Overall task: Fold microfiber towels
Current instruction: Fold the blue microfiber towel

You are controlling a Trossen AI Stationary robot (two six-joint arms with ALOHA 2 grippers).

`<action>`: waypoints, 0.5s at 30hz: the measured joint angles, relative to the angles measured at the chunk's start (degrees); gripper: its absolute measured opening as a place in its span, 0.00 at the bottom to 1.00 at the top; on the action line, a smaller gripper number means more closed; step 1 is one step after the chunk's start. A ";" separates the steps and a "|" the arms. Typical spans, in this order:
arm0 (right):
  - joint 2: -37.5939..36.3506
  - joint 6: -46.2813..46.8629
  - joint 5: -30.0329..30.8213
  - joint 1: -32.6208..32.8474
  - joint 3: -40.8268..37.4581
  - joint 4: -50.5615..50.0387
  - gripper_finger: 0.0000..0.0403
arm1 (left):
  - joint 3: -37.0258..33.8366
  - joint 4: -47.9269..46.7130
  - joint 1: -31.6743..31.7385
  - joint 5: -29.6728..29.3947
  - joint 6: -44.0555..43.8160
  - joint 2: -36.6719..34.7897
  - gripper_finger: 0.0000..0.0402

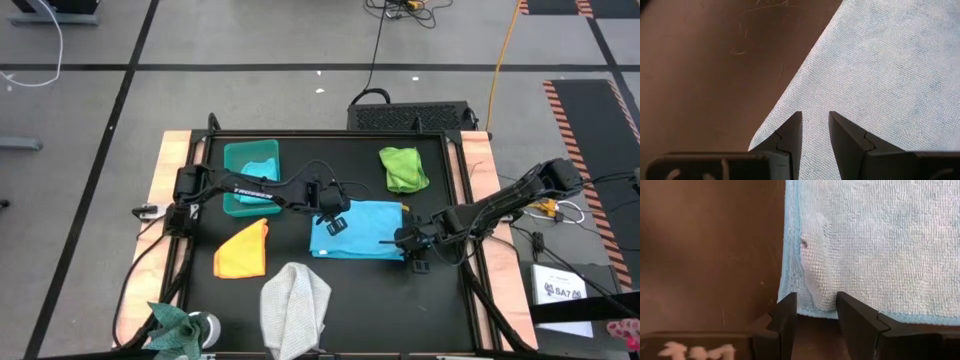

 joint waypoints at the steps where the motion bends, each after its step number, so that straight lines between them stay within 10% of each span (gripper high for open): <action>1: 0.00 0.20 0.01 0.00 -0.01 0.36 0.32 | 0.00 0.00 0.00 0.00 -0.07 0.00 0.25; 15: 0.00 1.05 -0.04 0.00 -0.01 2.39 0.17 | 0.00 0.26 0.00 0.00 -0.36 0.00 0.25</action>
